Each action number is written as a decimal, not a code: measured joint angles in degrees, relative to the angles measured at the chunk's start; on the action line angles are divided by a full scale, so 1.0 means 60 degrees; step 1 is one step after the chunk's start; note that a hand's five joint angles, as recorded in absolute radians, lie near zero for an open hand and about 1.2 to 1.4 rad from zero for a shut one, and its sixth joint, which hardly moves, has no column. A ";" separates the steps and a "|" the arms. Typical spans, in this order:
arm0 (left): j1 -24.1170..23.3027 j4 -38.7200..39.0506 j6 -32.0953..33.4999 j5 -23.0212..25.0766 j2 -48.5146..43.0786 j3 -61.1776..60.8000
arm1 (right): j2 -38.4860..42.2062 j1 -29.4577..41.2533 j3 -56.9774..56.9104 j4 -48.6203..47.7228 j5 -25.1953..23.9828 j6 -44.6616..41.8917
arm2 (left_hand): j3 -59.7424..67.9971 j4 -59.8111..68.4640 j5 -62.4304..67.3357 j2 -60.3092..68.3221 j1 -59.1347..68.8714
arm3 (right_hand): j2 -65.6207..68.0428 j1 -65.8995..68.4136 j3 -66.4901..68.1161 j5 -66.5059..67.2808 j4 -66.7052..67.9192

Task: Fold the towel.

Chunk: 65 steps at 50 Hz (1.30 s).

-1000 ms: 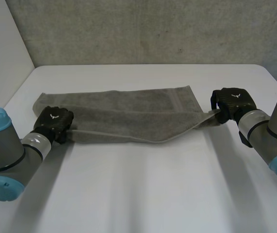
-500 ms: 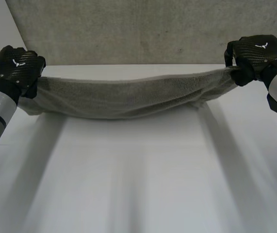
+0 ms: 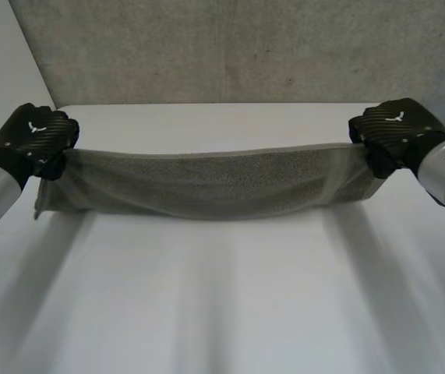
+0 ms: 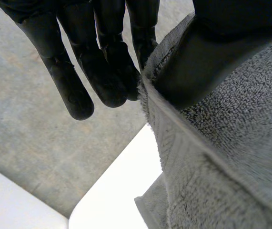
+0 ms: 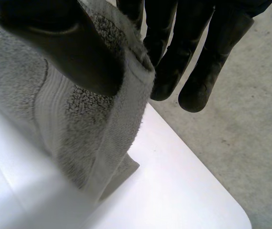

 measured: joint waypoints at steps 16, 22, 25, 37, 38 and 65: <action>-0.0530 0.0213 0.0064 0.0284 -0.4879 0.4368 | 0.4689 0.0958 -0.3874 -0.1059 0.1358 0.0044 | 0.0003 0.0000 0.0002 0.0001 0.0027 | 0.0001 0.0008 0.0000 0.0036 0.0000; -0.0529 0.0223 0.0057 0.0280 -0.6323 0.6097 | 0.5994 0.1053 -0.5134 -0.1067 0.1939 0.0042 | 0.0004 0.0001 0.0005 0.0002 0.0031 | 0.0001 0.0009 0.0000 0.0037 0.0000; -0.0525 0.0231 0.0053 0.0287 -0.6887 0.6755 | 0.6536 0.1085 -0.5691 -0.1064 0.2121 0.0052 | 0.0005 0.0001 0.0012 0.0002 0.0031 | 0.0001 0.0009 0.0000 0.0037 0.0000; -0.0524 0.0492 0.0042 0.0313 -0.8187 0.8041 | 0.7816 0.1126 -0.7121 -0.1066 0.2768 0.0025 | -0.3184 -0.3343 -0.3001 -0.3241 -0.2728 | -0.0726 -0.0660 -0.0702 -0.0723 -0.0715; -0.0525 0.0525 0.0039 0.0315 -0.8249 0.8074 | 0.7894 0.1127 -0.7206 -0.1059 0.2797 0.0023 | -0.4738 -0.4935 -0.4600 -0.4859 -0.4457 | -0.2126 -0.2045 -0.1891 -0.2043 -0.1970; -0.0455 0.0722 -0.1524 0.1222 -0.6607 0.8278 | 0.6012 0.1515 -0.6765 -0.0114 0.2997 0.0230 | -0.7985 -0.8171 -0.7500 -0.7979 -0.7291 | -1.0340 -1.0459 -1.0327 -1.0594 -1.0300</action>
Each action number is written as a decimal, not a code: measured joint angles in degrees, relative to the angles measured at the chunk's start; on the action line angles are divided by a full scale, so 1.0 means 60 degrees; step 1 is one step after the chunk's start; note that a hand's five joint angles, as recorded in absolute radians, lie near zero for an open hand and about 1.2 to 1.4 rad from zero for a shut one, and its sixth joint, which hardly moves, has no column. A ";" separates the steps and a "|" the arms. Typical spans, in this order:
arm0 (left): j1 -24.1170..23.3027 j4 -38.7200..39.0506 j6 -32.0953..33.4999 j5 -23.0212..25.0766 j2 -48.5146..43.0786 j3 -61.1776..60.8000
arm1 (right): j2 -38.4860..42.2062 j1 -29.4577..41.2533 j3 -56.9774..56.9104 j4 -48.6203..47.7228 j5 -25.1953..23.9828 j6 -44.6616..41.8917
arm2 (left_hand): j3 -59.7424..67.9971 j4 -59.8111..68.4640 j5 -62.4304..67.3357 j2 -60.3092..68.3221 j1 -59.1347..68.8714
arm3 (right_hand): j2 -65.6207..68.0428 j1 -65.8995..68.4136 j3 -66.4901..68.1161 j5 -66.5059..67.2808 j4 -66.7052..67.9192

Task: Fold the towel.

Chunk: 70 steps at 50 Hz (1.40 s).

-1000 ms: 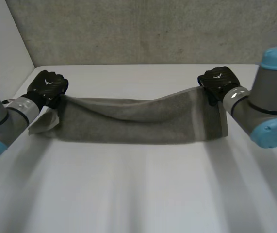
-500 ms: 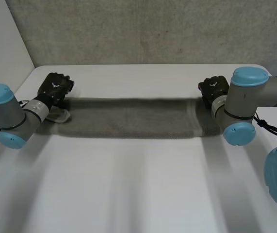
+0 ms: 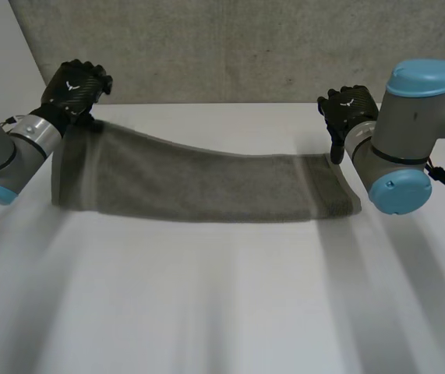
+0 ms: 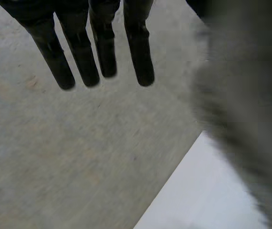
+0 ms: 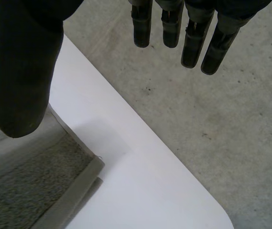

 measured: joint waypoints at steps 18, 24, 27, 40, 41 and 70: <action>0.0126 -0.1480 -0.0495 0.0749 -0.0773 0.0274 | -0.0775 0.0096 0.1765 -0.0035 -0.0242 0.0077 | -0.2257 -0.2219 -0.2521 -0.2304 -0.2182 | 0.0000 -0.0002 -0.0001 0.0000 -0.0001; 0.0340 -0.1541 -0.0448 0.0237 -0.0728 0.0220 | -0.0874 0.0036 0.1960 -0.0043 -0.0250 0.0072 | -0.2258 -0.2223 -0.2522 -0.2316 -0.2182 | 0.0000 -0.0002 -0.0001 0.0000 -0.0001; 0.0508 -0.1592 -0.0446 0.0097 -0.0584 0.0057 | -0.0986 -0.0013 0.2127 -0.0051 -0.0271 0.0077 | -0.2258 -0.2257 -0.2522 -0.2319 -0.2183 | 0.0000 -0.0002 -0.0001 0.0000 -0.0001; 0.0822 -0.1279 0.0304 0.0117 0.0430 -0.1621 | -0.1598 -0.0250 0.3338 -0.0174 -0.0596 0.0097 | -0.2258 -0.2257 -0.2521 -0.2336 -0.2183 | 0.0000 -0.0003 -0.0001 0.0000 -0.0001; 0.0850 -0.1152 0.0635 0.0078 0.0328 -0.1614 | -0.1651 -0.0259 0.3466 -0.0219 -0.0605 0.0097 | -0.2258 -0.2257 -0.2522 -0.2336 -0.2183 | 0.0000 -0.0003 -0.0002 0.0000 -0.0001; 0.0578 -0.0266 0.0528 -0.3000 0.0925 -0.1845 | -0.2448 -0.0350 0.5521 -0.1311 -0.0840 0.0455 | -0.2258 -0.2257 -0.2521 -0.2336 -0.2183 | 0.0081 0.0237 0.0071 0.0125 0.0054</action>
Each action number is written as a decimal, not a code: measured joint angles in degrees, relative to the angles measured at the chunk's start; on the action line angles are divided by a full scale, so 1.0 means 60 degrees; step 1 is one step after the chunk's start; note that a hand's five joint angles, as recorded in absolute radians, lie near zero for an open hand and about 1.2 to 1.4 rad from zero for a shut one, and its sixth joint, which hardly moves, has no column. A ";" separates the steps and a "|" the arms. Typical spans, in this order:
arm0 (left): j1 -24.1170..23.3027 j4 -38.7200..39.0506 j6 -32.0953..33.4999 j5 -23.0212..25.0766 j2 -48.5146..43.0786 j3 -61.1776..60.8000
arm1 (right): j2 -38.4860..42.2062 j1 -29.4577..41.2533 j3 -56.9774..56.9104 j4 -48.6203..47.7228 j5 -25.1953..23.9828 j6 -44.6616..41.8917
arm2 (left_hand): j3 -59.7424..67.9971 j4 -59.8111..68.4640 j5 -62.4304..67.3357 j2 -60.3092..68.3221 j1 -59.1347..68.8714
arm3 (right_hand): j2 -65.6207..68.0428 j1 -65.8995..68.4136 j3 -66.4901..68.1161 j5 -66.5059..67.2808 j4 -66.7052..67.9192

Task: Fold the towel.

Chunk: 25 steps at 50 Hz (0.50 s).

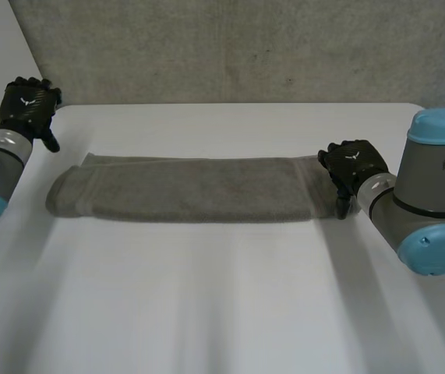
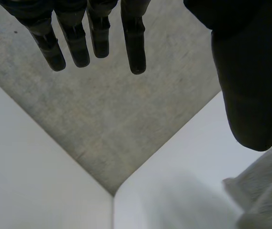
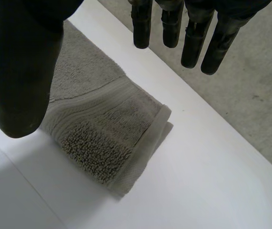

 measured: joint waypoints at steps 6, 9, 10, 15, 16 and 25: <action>0.0196 0.0000 -0.0235 0.0773 0.1422 -0.2053 | 0.0407 -0.0252 -0.0017 -0.0064 -0.0490 0.0049 | 0.0000 0.0000 0.0000 0.0000 0.0000 | 0.0755 0.0893 0.0876 0.1193 0.0796; 0.0255 0.0000 -0.0238 0.0988 0.1942 -0.2918 | 0.0730 -0.0367 -0.0113 -0.0239 -0.0633 0.0000 | -0.0001 0.0000 -0.0001 0.0000 0.0000 | 0.1066 0.1151 0.1164 0.1502 0.1136; 0.0261 -0.0004 -0.0237 0.1012 0.2017 -0.3048 | 0.0780 -0.0381 -0.0128 -0.0278 -0.0648 -0.0008 | 0.0000 -0.0001 0.0000 0.0000 0.0001 | 0.1140 0.1212 0.1238 0.1564 0.1216; 0.0249 -0.0003 -0.0223 0.1118 0.2677 -0.4239 | 0.1371 -0.0456 -0.0385 -0.0928 -0.0718 -0.0190 | 0.0000 0.0000 -0.0001 0.0000 0.0000 | 0.2512 0.2502 0.2526 0.2715 0.2450; 0.0227 -0.0001 -0.0226 0.1117 0.2808 -0.4463 | 0.1516 -0.0460 -0.0467 -0.1069 -0.0719 -0.0275 | 0.0000 0.0000 -0.0001 -0.0001 0.0000 | 0.2631 0.2668 0.2652 0.2830 0.2578; -0.0034 0.0020 -0.0286 0.1082 0.3562 -0.5341 | 0.2259 -0.0458 -0.1029 -0.1472 -0.0686 -0.0866 | -0.0001 -0.0001 -0.0001 -0.0001 0.0000 | 0.9403 0.9416 0.9157 0.9471 0.9239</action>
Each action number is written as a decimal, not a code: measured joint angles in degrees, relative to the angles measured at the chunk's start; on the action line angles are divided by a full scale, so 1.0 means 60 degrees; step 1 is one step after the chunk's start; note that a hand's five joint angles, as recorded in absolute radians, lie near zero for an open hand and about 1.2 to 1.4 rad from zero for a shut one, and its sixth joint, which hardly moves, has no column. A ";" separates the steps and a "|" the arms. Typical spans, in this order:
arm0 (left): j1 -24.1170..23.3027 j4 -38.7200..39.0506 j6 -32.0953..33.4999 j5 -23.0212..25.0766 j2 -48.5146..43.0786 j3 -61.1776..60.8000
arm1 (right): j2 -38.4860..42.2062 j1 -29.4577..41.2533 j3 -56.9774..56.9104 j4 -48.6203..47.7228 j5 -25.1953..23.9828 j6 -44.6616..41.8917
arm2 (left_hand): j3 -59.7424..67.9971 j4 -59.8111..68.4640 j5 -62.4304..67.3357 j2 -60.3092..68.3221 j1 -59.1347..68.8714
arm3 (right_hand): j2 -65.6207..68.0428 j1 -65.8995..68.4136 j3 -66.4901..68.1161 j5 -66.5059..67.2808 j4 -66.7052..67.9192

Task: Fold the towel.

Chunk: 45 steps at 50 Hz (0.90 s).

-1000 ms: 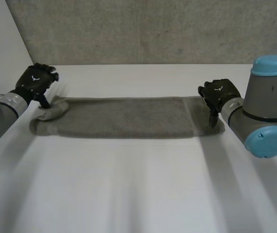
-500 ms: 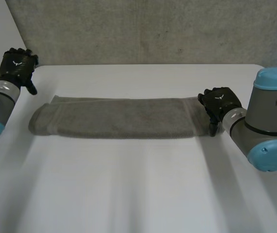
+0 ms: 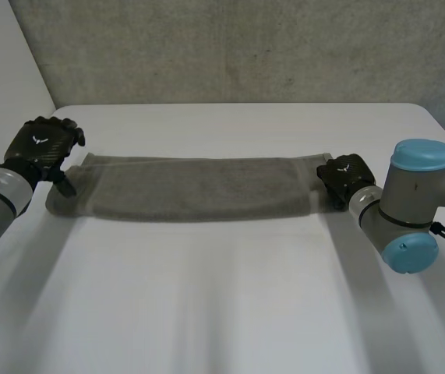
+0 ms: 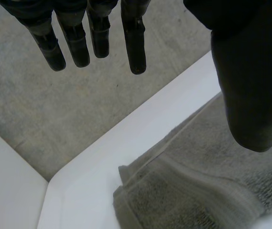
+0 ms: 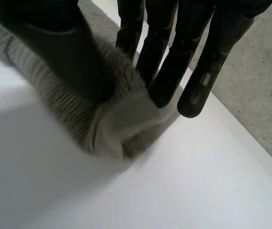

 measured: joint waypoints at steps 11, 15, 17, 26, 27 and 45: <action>-0.0319 0.0045 -0.0300 -0.0026 0.0411 -0.0147 | -0.0173 -0.0634 0.0275 0.0275 -0.0030 -0.0050 | 0.0000 0.0000 0.0000 -0.0002 0.0000 | 0.0591 0.0642 0.0891 0.0805 0.0932; -0.0328 0.0043 -0.0512 -0.0061 0.0508 -0.0145 | -0.0622 -0.1231 0.0756 0.0516 -0.0315 -0.0060 | 0.0000 0.0000 0.0000 -0.0003 0.0000 | 0.0591 0.0642 0.0968 0.0799 0.0953; -0.0325 0.0032 -0.0613 -0.0073 0.0562 -0.0160 | -0.0859 -0.1510 0.0989 0.0596 -0.0490 -0.0071 | 0.0000 0.0000 0.0000 -0.0005 -0.0001 | 0.0591 0.0643 0.0980 0.0799 0.0961; -0.0272 -0.0014 -0.1101 -0.0071 0.1051 -0.0472 | -0.2305 -0.3396 0.1767 0.0937 -0.1353 -0.0640 | -0.0063 -0.0010 -0.0001 -0.0018 -0.0003 | 0.0591 0.0644 0.0980 0.0799 0.0962; -0.0267 -0.0018 -0.1132 -0.0068 0.1117 -0.0521 | -0.2462 -0.3621 0.1747 0.1000 -0.1386 -0.0830 | -0.0063 -0.0010 -0.0002 -0.0018 -0.0001 | 0.0591 0.0644 0.0980 0.0799 0.0962; -0.0982 0.0017 -0.1695 -0.0135 0.1572 -0.0286 | -0.2074 0.1448 -0.1778 0.2130 0.0130 -0.1200 | -0.0064 -0.0047 -0.0029 -0.0051 -0.0089 | 0.0669 0.0656 0.1156 0.0798 0.0963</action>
